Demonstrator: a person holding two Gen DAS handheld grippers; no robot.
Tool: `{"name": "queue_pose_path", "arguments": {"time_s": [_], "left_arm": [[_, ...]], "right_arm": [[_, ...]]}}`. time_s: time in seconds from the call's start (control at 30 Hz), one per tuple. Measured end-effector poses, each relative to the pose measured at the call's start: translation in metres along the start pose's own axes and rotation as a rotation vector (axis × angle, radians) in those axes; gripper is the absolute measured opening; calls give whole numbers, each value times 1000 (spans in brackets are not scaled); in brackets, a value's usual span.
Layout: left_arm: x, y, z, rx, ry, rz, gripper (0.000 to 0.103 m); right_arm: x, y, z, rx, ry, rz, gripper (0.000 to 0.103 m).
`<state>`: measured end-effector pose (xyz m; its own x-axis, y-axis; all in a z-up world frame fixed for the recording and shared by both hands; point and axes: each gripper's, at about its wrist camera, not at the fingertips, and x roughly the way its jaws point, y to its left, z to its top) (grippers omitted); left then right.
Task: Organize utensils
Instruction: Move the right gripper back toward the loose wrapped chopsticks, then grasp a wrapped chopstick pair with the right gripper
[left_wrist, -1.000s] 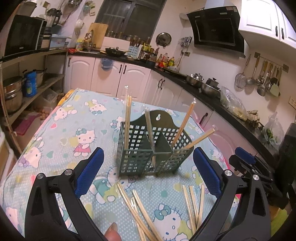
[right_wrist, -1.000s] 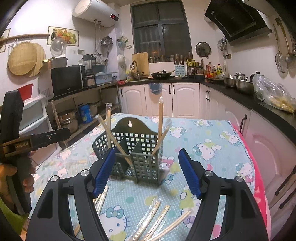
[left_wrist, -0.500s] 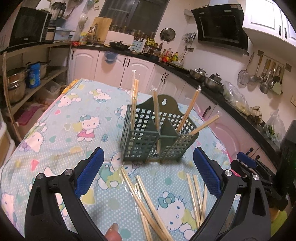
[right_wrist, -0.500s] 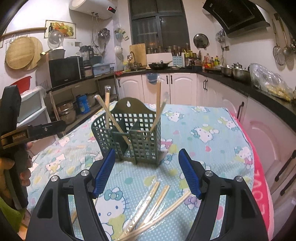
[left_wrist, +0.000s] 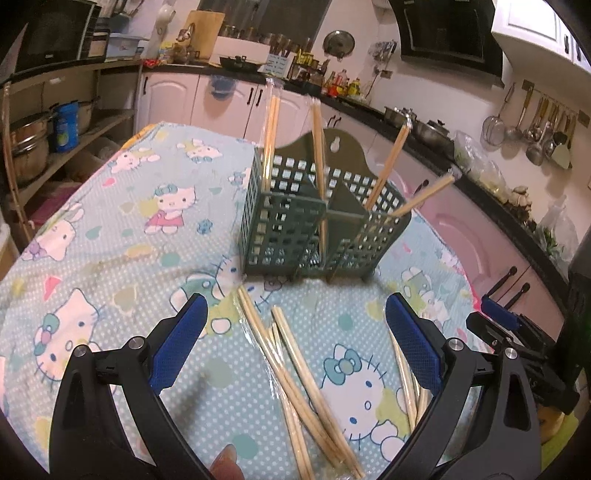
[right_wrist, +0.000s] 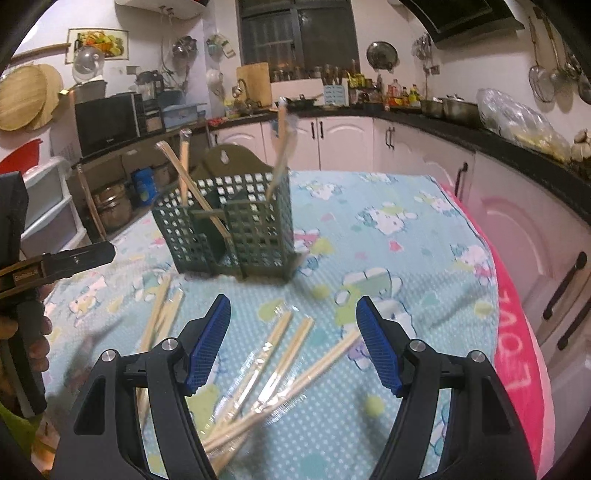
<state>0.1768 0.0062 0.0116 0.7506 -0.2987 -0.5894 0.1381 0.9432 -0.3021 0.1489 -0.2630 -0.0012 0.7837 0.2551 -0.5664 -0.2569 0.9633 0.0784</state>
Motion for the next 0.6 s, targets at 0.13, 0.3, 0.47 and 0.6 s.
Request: {"name": "queue_pose_path", "arguments": {"time_s": [0.13,0.3,0.47,0.6], "left_arm": [[8,-1,-6,8,24,7,88],[21,2,-12,10,60,17,88],[35,8,-17,5,95,37,88],[46,17,-19,-17,121,43,88]], "right_arm": [[5,-8,-9,15,29,-23,68],[13,-19,-17,37,70,-52,68],[22,-27,-23,59,121,-85,68],[33,-34,-25,76,168,-106,68]]}}
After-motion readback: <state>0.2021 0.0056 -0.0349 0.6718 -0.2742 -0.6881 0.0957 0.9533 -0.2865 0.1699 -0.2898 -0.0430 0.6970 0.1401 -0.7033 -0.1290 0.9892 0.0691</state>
